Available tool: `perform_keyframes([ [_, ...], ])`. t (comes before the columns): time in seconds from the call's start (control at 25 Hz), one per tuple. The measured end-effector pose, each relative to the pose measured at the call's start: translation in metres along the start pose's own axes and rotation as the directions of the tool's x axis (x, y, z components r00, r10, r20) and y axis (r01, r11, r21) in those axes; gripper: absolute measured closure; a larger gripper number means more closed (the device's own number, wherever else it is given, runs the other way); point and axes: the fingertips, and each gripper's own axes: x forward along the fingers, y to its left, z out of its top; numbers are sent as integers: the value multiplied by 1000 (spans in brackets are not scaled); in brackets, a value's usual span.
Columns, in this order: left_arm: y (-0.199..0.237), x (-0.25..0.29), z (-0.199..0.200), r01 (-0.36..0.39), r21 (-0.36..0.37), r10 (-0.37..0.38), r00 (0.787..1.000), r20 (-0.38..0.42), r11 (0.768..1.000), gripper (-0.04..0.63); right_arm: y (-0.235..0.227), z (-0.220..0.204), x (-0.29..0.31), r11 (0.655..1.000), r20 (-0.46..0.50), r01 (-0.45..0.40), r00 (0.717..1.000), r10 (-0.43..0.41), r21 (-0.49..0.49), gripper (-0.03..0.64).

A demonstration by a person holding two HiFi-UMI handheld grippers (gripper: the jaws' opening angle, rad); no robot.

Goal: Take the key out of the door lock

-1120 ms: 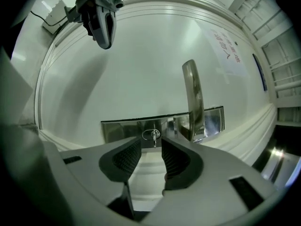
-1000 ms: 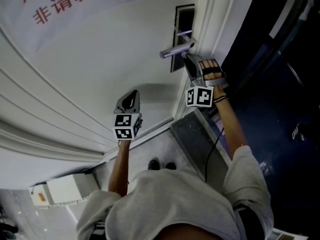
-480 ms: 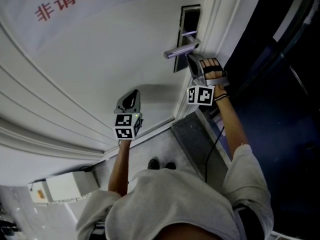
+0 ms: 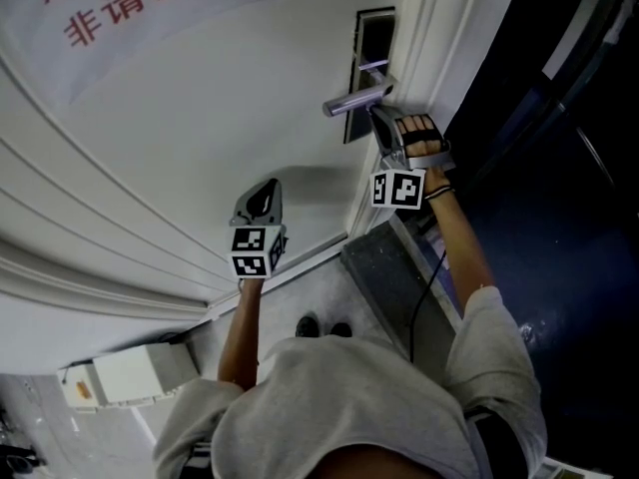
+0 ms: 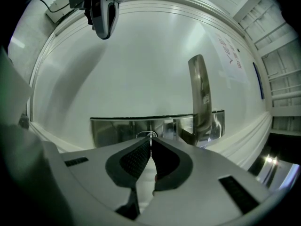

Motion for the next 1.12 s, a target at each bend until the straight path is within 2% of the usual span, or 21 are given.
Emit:
perform_keyframes([
  [0.52,1,-3,-2,-4,-1,4,1000,-5,1000,577,-1,-2,-11,1000,13,-9,1000,9,28,588],
  [0.84,-11,2,3,26,9,-26,1000,1,1000,577,-1,-5,-30,999,8,-5,1000,5,42,588],
  [1.0,-16,3,3,36,10,-36,999,1,999,577,-2,-5,-40,996,8,-8,1000,7,85,588],
  [1.12,-20,4,4,47,13,-47,999,2,999,577,-1,-5,-47,987,6,-11,1000,10,158,588],
])
